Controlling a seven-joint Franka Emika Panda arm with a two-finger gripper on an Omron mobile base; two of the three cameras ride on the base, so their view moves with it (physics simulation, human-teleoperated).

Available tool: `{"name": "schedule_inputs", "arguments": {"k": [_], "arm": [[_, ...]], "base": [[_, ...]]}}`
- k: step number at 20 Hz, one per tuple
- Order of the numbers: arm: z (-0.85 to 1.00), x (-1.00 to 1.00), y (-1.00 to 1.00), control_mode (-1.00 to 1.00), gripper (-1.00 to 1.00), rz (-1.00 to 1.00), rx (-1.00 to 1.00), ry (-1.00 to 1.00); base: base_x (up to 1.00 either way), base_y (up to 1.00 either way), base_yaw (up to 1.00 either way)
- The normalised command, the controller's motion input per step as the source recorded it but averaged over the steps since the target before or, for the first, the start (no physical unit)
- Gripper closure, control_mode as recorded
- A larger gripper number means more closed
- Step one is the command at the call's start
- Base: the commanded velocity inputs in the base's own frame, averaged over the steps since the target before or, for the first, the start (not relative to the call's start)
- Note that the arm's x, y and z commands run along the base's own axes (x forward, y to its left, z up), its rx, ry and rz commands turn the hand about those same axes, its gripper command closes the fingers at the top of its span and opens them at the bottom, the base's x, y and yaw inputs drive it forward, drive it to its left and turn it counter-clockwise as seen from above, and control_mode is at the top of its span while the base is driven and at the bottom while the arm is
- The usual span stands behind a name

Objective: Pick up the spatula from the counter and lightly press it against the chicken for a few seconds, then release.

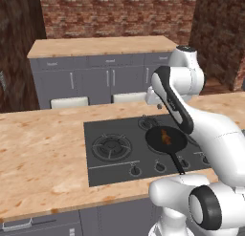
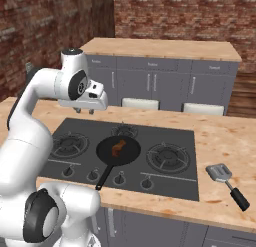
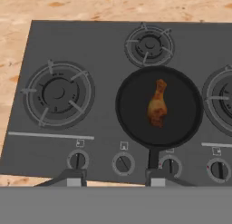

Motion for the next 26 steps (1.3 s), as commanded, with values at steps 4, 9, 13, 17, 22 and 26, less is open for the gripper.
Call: {"name": "schedule_inputs", "arguments": {"k": [4, 9, 13, 17, 22, 26], "arm": [[0.0, -0.11, 0.0, -1.0, -1.0, 0.0, 0.0, -0.02], [0.0, -0.48, -0.08, -1.0, -1.0, -0.05, 0.0, -0.07], [-0.1, -0.43, -0.31, -1.0, -1.0, -0.07, 0.0, -0.04], [-0.06, -0.27, -0.46, -1.0, -1.0, -0.05, 0.0, 0.0], [0.0, -0.12, -0.43, -1.0, -1.0, 0.0, 0.0, -0.01], [0.0, -0.01, -0.34, -1.0, -1.0, 0.05, 0.0, 0.0]], "base": [[0.0, 0.0, 0.0], [0.0, 0.0, 0.0], [0.0, 0.0, 0.0], [0.0, 0.0, 0.0], [0.0, 0.0, 0.0], [0.0, 0.0, 0.0]]}}
